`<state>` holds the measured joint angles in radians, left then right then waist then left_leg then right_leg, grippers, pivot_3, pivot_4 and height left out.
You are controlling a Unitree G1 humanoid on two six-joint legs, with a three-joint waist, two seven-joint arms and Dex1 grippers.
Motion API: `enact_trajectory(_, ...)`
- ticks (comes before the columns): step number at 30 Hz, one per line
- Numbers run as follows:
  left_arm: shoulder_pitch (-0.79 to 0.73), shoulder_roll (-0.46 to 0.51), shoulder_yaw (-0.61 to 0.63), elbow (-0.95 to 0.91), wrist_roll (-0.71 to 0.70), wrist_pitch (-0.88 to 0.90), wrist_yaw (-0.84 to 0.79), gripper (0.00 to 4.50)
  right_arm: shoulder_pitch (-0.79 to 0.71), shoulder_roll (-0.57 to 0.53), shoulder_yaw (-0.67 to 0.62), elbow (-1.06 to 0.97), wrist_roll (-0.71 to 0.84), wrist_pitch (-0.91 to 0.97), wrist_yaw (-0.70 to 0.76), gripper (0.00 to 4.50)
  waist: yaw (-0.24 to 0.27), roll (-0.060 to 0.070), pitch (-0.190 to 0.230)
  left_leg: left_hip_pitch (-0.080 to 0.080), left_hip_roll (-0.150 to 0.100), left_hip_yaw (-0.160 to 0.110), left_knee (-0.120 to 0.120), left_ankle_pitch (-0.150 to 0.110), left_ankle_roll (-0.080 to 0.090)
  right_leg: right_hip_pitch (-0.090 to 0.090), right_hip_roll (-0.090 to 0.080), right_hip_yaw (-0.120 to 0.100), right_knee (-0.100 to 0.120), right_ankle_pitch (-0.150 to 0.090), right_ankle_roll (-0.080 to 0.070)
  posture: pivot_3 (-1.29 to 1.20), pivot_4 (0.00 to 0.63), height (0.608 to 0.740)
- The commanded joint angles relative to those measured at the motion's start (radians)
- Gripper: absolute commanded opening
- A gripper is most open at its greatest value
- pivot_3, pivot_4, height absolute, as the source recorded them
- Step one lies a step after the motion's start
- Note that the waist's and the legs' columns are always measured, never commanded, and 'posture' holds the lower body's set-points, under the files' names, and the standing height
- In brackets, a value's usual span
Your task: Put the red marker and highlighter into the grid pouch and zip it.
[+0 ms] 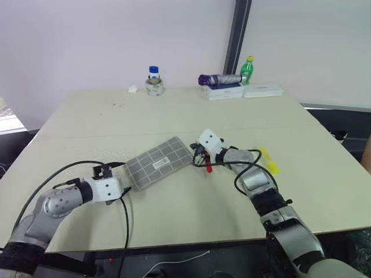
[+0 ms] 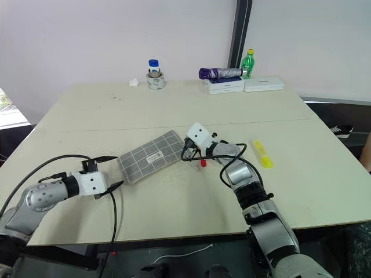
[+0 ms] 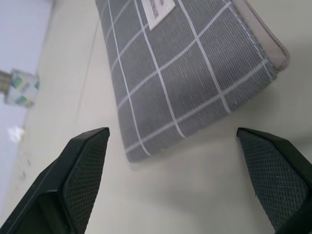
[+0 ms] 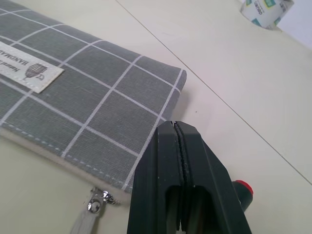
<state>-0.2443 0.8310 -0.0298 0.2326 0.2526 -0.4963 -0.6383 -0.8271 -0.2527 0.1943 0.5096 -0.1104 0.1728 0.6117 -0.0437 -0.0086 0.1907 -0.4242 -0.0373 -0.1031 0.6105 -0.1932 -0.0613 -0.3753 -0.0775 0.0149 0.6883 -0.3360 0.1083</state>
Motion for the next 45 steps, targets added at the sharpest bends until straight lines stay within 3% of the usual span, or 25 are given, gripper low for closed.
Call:
enact_trajectory(1, -0.055, -0.002, -0.040, 0.086, 0.088, -0.110, 0.085, 4.42, -0.057, 0.017, 0.009, 0.055, -0.012, -0.006, -0.016, 0.00, 0.000, 0.000, 0.000, 0.000, 0.000, 0.000, 0.000, 0.000, 0.000, 0.000, 0.000, 0.000, 0.000, 0.000, 0.000, 0.00, 0.150, 0.737)
enact_trajectory(9, -0.120, -0.014, -0.096, 0.189, 0.153, -0.216, 0.169, 4.42, -0.165, 0.082, -0.013, 0.287, -0.004, 0.008, -0.073, 0.00, 0.000, 0.000, 0.000, 0.000, -0.001, 0.000, 0.000, 0.000, 0.000, 0.000, 0.000, 0.000, 0.001, 0.000, 0.000, 0.00, 0.150, 0.737)
enact_trajectory(10, -0.122, -0.016, -0.099, 0.195, 0.149, -0.219, 0.169, 4.19, -0.175, 0.085, -0.009, 0.313, -0.008, -0.002, -0.076, 0.00, 0.000, 0.000, 0.000, 0.000, -0.001, 0.000, 0.000, 0.000, 0.000, 0.000, 0.000, 0.000, 0.001, 0.000, 0.000, 0.00, 0.150, 0.737)
enact_trajectory(12, -0.122, -0.021, -0.105, 0.204, 0.142, -0.226, 0.170, 3.54, -0.188, 0.091, -0.004, 0.349, -0.011, -0.022, -0.080, 0.00, 0.001, 0.000, 0.000, 0.000, -0.001, 0.000, 0.000, 0.000, 0.000, 0.000, 0.000, 0.000, 0.001, 0.000, 0.000, 0.00, 0.150, 0.737)
enact_trajectory(19, -0.107, -0.026, -0.101, 0.187, 0.119, -0.223, 0.182, 0.10, -0.200, 0.102, 0.002, 0.396, -0.011, -0.055, -0.079, 0.00, -0.001, 0.001, -0.001, 0.000, 0.000, 0.000, 0.000, 0.000, 0.000, -0.001, 0.000, 0.000, 0.002, 0.000, 0.000, 0.00, 0.150, 0.737)
enact_trajectory(28, -0.067, -0.037, -0.092, 0.136, 0.085, -0.195, 0.180, 0.04, -0.187, 0.100, 0.003, 0.381, -0.010, -0.059, -0.071, 0.00, -0.001, 0.001, -0.001, 0.000, 0.000, 0.000, 0.000, 0.000, 0.000, -0.001, 0.000, 0.001, 0.002, 0.000, 0.000, 0.00, 0.150, 0.737)
enact_trajectory(34, 0.017, -0.086, -0.044, -0.002, -0.053, -0.031, 0.138, 0.04, -0.176, 0.071, -0.009, 0.305, -0.011, -0.113, -0.083, 0.00, -0.001, 0.001, -0.001, 0.000, 0.000, 0.000, 0.000, 0.000, 0.000, -0.001, 0.000, 0.001, 0.002, 0.000, 0.000, 0.00, 0.150, 0.737)
enact_trajectory(40, 0.125, -0.156, 0.040, -0.255, -0.249, 0.268, 0.099, 0.04, -0.123, -0.003, -0.066, 0.061, 0.041, -0.071, -0.040, 0.00, 0.000, 0.001, -0.001, -0.001, 0.001, 0.000, 0.001, 0.000, 0.000, -0.002, 0.000, 0.001, 0.002, 0.000, 0.000, 0.00, 0.150, 0.737)
enact_trajectory(44, 0.174, -0.207, 0.074, -0.407, -0.308, 0.426, 0.125, 0.04, -0.052, -0.061, -0.114, -0.170, 0.139, 0.103, 0.048, 0.00, 0.001, 0.001, -0.001, -0.001, 0.001, 0.000, 0.001, 0.000, 0.000, -0.001, -0.001, 0.001, 0.002, 0.000, 0.000, 0.00, 0.150, 0.737)
enact_trajectory(45, 0.180, -0.220, 0.080, -0.437, -0.318, 0.462, 0.131, 0.00, -0.032, -0.074, -0.128, -0.224, 0.168, 0.152, 0.066, 0.26, 0.002, 0.001, -0.001, -0.001, 0.002, 0.000, 0.001, 0.000, 0.000, 0.000, -0.001, 0.001, 0.002, 0.000, 0.000, 0.00, 0.150, 0.737)
